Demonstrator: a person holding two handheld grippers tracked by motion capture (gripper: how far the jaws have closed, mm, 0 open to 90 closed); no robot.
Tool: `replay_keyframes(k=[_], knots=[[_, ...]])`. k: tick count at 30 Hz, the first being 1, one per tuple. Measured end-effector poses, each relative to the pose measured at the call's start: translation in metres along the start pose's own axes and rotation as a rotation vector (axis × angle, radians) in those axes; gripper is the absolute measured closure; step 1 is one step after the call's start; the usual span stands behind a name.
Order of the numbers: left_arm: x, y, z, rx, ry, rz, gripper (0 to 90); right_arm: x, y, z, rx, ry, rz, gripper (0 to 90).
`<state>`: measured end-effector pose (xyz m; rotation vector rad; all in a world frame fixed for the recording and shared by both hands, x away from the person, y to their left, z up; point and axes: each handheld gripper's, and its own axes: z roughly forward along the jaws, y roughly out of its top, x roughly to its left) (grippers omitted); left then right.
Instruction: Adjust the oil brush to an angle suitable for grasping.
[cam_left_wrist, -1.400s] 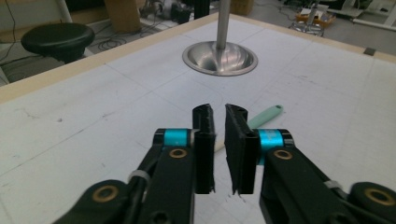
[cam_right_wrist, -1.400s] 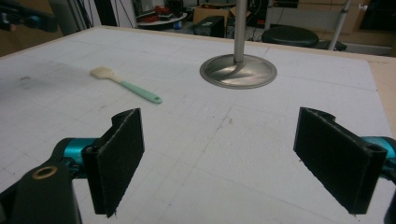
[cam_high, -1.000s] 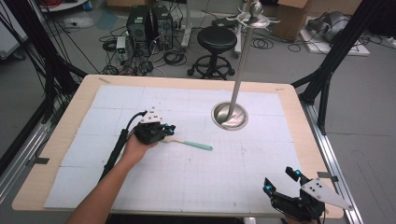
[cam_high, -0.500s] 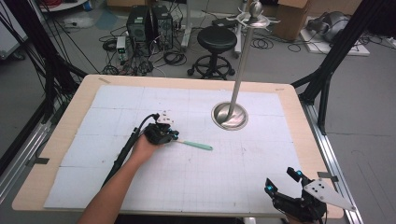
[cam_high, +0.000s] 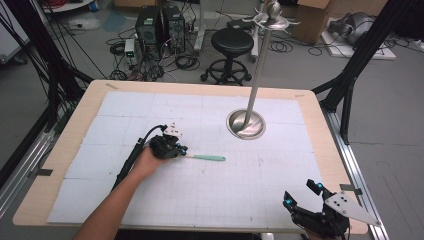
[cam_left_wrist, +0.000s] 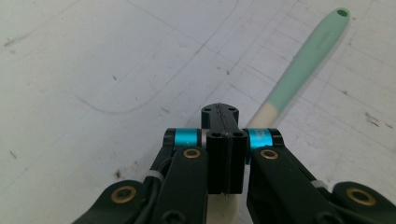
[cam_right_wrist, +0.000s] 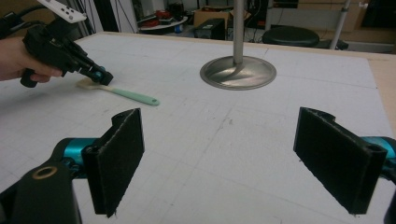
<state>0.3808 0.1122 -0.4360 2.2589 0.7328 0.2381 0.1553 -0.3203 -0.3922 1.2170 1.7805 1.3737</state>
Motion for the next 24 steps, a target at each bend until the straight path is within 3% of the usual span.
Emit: replay_keyframes(k=[4,8,12,16,18,19,20,21,24], knots=[[-0.005,-0.002,-0.006,0.03,-0.011,0.029,89.7,0.002,0.001,0.001,0.005,0.005,0.0,14.8],[-0.009,-0.012,-0.013,-0.002,-0.021,0.033,89.7,0.002,0.001,0.002,0.003,0.006,0.001,14.8],[-0.015,-0.015,-0.022,-0.001,-0.033,0.057,89.7,0.003,0.002,0.003,0.001,0.009,0.001,14.7],[-0.022,-0.023,-0.027,0.025,-0.079,0.089,89.7,0.004,0.002,0.003,0.001,0.01,0.003,14.8],[-0.025,-0.026,-0.032,-0.009,-0.057,0.093,89.7,0.004,0.002,0.003,0.002,0.008,0.003,14.8],[-0.026,-0.024,-0.039,-0.06,-0.046,0.094,89.7,0.005,0.002,0.004,0.003,0.009,0.005,14.8],[-0.026,-0.024,-0.039,-0.06,-0.046,0.094,89.7,0.005,0.002,0.004,0.003,0.009,0.005,14.8],[-0.024,-0.02,-0.044,-0.106,-0.025,0.087,89.7,0.005,0.002,0.004,0.008,0.01,0.006,14.8],[-0.018,-0.019,-0.043,-0.103,-0.002,0.058,89.7,0.005,0.002,0.005,0.005,0.013,-0.001,14.8]])
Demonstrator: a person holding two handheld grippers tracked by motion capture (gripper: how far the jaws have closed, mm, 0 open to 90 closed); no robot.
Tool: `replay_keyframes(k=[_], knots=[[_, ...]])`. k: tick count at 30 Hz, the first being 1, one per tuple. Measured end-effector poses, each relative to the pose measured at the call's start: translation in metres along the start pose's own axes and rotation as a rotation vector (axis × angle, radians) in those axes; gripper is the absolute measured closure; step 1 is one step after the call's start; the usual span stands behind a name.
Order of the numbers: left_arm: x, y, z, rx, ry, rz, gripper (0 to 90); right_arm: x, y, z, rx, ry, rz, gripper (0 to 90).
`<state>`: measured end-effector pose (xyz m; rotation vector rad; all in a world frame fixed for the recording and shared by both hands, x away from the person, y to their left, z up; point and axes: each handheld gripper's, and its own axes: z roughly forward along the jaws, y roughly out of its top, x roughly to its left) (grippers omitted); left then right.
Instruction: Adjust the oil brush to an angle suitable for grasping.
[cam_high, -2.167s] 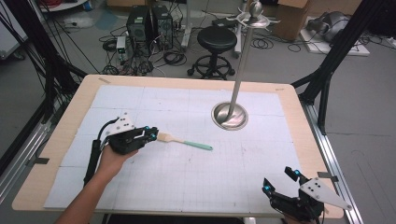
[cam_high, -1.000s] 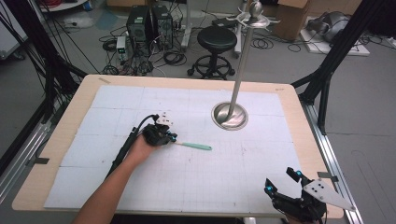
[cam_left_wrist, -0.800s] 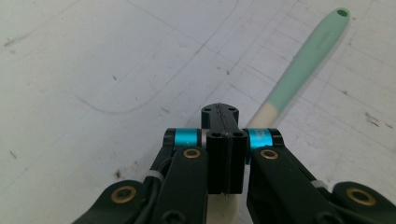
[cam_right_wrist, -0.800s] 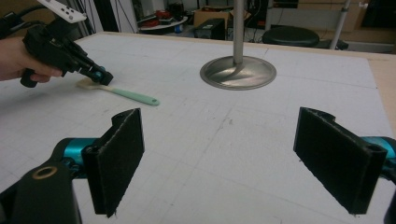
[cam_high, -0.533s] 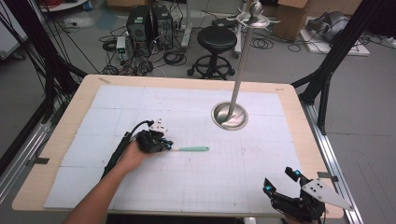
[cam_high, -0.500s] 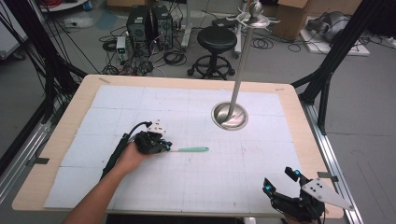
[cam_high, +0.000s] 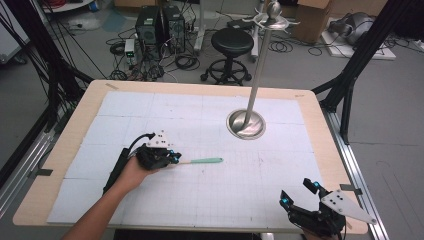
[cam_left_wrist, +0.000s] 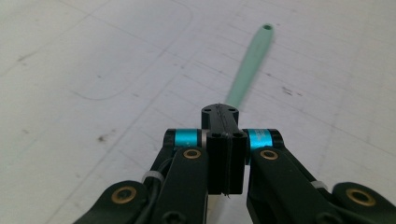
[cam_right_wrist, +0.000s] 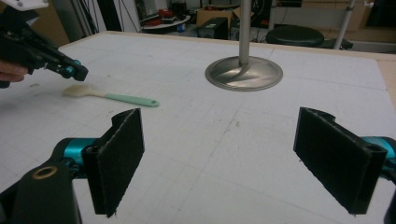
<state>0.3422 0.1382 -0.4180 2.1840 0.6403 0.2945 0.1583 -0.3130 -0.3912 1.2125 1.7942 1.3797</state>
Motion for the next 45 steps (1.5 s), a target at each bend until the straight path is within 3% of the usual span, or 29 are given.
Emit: replay_keyframes(k=[1,2,4,7,18,26,29,34,35,36,37,38,39,40,41,42,43,44,45], knots=[[0.009,-0.003,0.004,0.017,0.016,-0.039,89.7,0.001,0.0,0.001,0.005,0.001,-0.001,14.8],[0.009,-0.003,0.004,0.017,0.016,-0.039,89.7,0.001,0.0,0.001,0.005,0.001,-0.001,14.8],[0.026,-0.011,0.011,0.053,0.047,-0.12,89.6,0.002,0.0,0.002,0.007,0.004,-0.007,14.8],[0.03,-0.014,0.014,0.075,0.039,-0.139,89.7,0.001,-0.001,0.002,0.011,0.003,-0.001,14.8],[0.02,-0.017,0.009,0.099,-0.041,-0.138,89.7,-0.001,-0.001,-0.001,0.006,-0.004,0.009,14.8],[0.0,-0.027,-0.003,0.099,-0.105,-0.092,89.6,-0.001,-0.001,-0.002,-0.003,-0.007,0.008,14.8],[-0.012,-0.026,-0.005,0.122,-0.133,-0.042,89.6,-0.001,-0.001,-0.003,-0.006,-0.008,0.016,14.8],[-0.021,-0.024,-0.007,0.128,-0.153,-0.026,89.6,-0.002,-0.001,-0.003,-0.013,-0.009,0.034,14.8],[-0.02,-0.022,-0.013,0.092,-0.15,-0.041,89.4,-0.001,-0.001,-0.003,-0.011,-0.006,0.038,14.8],[-0.02,-0.022,-0.013,0.092,-0.15,-0.041,88.3,-0.001,-0.001,-0.003,-0.011,-0.006,0.038,14.8],[-0.02,-0.019,-0.022,0.019,-0.12,-0.074,82.6,-0.001,-0.002,-0.003,-0.012,-0.006,0.032,14.8],[-0.02,-0.019,-0.022,0.019,-0.12,-0.074,77.4,-0.001,-0.002,-0.003,-0.012,-0.006,0.032,14.8],[-0.019,-0.017,-0.03,-0.029,-0.084,-0.092,68.1,-0.001,-0.002,-0.002,-0.005,-0.004,0.032,14.8],[-0.019,-0.017,-0.03,-0.029,-0.084,-0.092,61.4,-0.001,-0.002,-0.002,-0.005,-0.004,0.032,14.8],[-0.022,-0.015,-0.036,-0.094,-0.046,-0.126,52.2,0.0,-0.002,-0.003,-0.002,-0.007,0.031,14.8],[-0.022,-0.015,-0.036,-0.094,-0.046,-0.126,46.9,0.0,-0.002,-0.003,-0.002,-0.007,0.031,14.8],[-0.023,-0.015,-0.04,-0.126,-0.035,-0.142,46.9,0.0,-0.002,-0.003,-0.002,-0.007,0.022,14.8],[-0.024,-0.016,-0.043,-0.175,-0.027,-0.172,36.3,0.0,-0.002,-0.005,0.0,-0.017,0.014,15.2],[-0.025,-0.018,-0.046,-0.221,-0.022,-0.189,32.8,-0.001,-0.002,-0.006,0.002,-0.025,0.016,15.3]])
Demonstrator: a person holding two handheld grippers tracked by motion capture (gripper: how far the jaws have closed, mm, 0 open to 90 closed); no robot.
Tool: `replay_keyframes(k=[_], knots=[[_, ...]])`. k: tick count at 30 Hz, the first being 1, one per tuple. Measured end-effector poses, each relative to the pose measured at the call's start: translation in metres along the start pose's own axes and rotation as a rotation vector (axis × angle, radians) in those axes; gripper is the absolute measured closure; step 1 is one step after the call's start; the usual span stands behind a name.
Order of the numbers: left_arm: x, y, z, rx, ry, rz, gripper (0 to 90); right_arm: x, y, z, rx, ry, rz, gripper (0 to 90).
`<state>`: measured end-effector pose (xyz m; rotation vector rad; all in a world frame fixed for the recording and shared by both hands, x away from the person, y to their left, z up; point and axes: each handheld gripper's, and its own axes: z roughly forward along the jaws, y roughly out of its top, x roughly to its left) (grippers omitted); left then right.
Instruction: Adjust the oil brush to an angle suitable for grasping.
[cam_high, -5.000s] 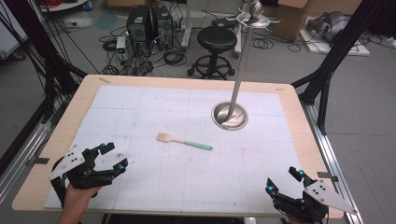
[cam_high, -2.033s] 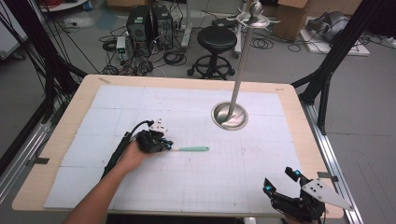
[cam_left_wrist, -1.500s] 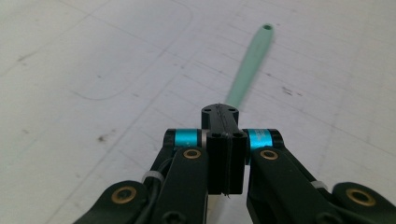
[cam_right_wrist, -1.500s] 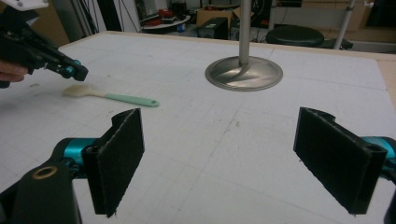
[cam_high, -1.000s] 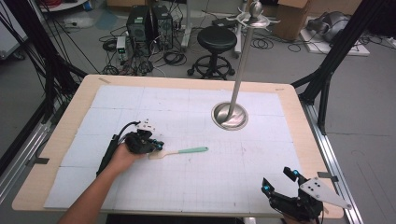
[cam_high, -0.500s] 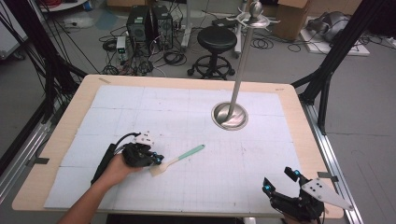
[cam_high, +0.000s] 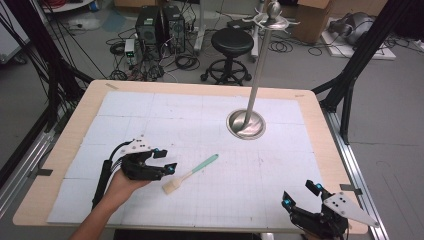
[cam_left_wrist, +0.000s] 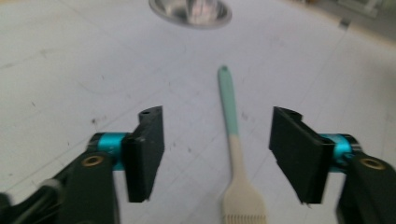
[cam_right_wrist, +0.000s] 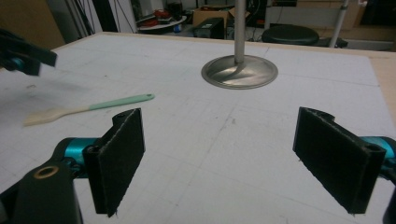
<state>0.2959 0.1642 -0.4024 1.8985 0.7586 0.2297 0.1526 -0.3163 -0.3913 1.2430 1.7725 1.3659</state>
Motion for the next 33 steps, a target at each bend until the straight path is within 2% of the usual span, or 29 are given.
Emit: replay_keyframes(k=[1,2,3,4,5,9,12,14,22,33], knots=[[-0.001,-0.001,-0.003,-0.033,0.005,-0.009,28.7,-0.001,0.0,-0.001,-0.003,-0.009,-0.001,15.2],[-0.002,-0.003,-0.009,-0.075,0.036,-0.013,25.0,-0.002,0.0,-0.001,-0.002,-0.017,0.005,15.2],[-0.002,-0.003,-0.009,-0.075,0.036,-0.013,19.6,-0.002,0.0,-0.001,-0.002,-0.017,0.005,15.2],[-0.003,-0.006,-0.018,-0.118,0.048,0.0,16.4,-0.004,-0.001,-0.002,0.0,-0.036,0.007,15.2],[-0.003,-0.006,-0.018,-0.118,0.048,0.0,17.2,-0.004,-0.001,-0.002,0.0,-0.036,0.007,15.2],[-0.005,-0.012,-0.032,-0.175,0.065,0.01,19.6,-0.006,-0.001,-0.002,0.015,-0.061,-0.002,15.2],[-0.005,-0.014,-0.043,-0.198,0.08,0.035,20.0,-0.006,-0.001,-0.002,0.014,-0.069,0.003,15.2],[-0.004,-0.017,-0.05,-0.221,0.086,0.031,20.0,-0.005,0.0,-0.002,0.011,-0.076,0.005,15.2],[-0.001,-0.028,-0.056,-0.211,0.114,0.01,18.1,-0.004,-0.001,0.001,0.012,-0.076,0.015,15.2],[-0.004,-0.028,-0.05,-0.18,0.13,0.028,19.7,-0.005,-0.001,0.001,0.01,-0.07,0.017,15.2]])
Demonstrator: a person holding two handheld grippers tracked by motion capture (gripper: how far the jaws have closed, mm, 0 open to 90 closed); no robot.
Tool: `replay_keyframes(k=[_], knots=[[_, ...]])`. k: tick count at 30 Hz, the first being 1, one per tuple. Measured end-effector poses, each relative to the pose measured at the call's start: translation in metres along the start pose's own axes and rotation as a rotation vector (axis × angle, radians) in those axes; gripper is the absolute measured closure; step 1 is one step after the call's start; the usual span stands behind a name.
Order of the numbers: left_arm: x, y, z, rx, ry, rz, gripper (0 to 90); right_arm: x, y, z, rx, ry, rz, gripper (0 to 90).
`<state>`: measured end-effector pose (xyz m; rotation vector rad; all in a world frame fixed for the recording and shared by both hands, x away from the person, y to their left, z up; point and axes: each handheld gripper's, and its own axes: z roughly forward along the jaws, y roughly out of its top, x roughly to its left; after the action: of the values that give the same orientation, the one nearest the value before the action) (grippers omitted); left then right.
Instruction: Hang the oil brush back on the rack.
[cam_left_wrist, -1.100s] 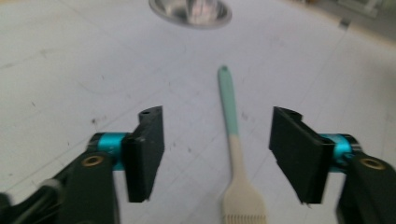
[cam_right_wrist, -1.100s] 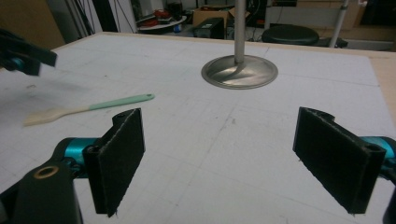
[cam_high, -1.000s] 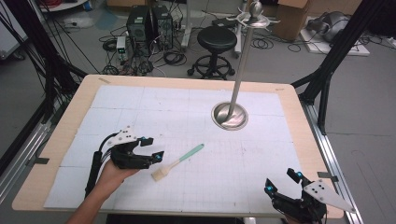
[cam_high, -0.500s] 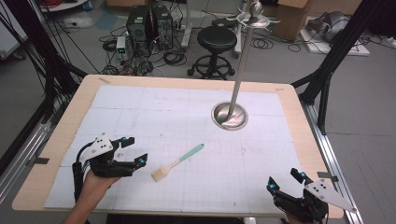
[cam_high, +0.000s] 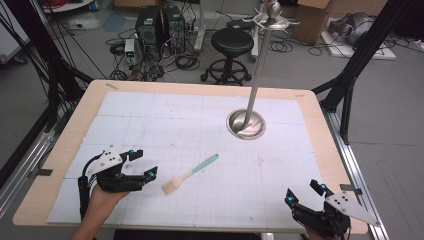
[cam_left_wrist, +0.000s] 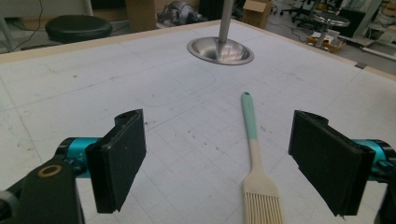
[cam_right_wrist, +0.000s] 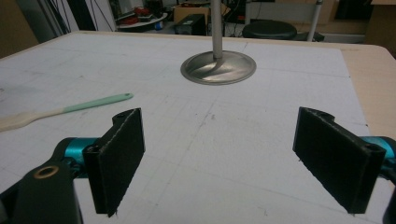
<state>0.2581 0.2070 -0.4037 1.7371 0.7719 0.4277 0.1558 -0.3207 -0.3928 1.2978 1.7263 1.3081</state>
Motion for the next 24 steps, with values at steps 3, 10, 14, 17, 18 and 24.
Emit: replay_keyframes(k=[3,10,14,17,18,24], knots=[[-0.002,0.001,0.002,0.012,-0.001,0.0,19.9,0.0,0.0,0.0,0.005,0.0,0.0,15.2],[-0.006,0.005,0.009,0.035,-0.008,0.007,21.0,0.0,0.0,0.001,0.001,0.002,-0.001,15.2],[-0.009,0.009,0.021,0.076,-0.029,0.003,23.0,0.001,0.0,0.001,0.001,0.004,-0.004,15.2],[-0.017,0.013,0.036,0.131,-0.058,0.009,26.8,0.002,0.0,0.001,0.009,0.01,-0.008,15.2],[-0.017,0.013,0.036,0.131,-0.058,0.009,26.9,0.002,0.0,0.001,0.009,0.01,-0.008,15.2],[-0.033,0.018,0.07,0.249,-0.136,0.053,33.2,0.002,0.0,0.001,0.007,0.018,-0.008,15.2]])
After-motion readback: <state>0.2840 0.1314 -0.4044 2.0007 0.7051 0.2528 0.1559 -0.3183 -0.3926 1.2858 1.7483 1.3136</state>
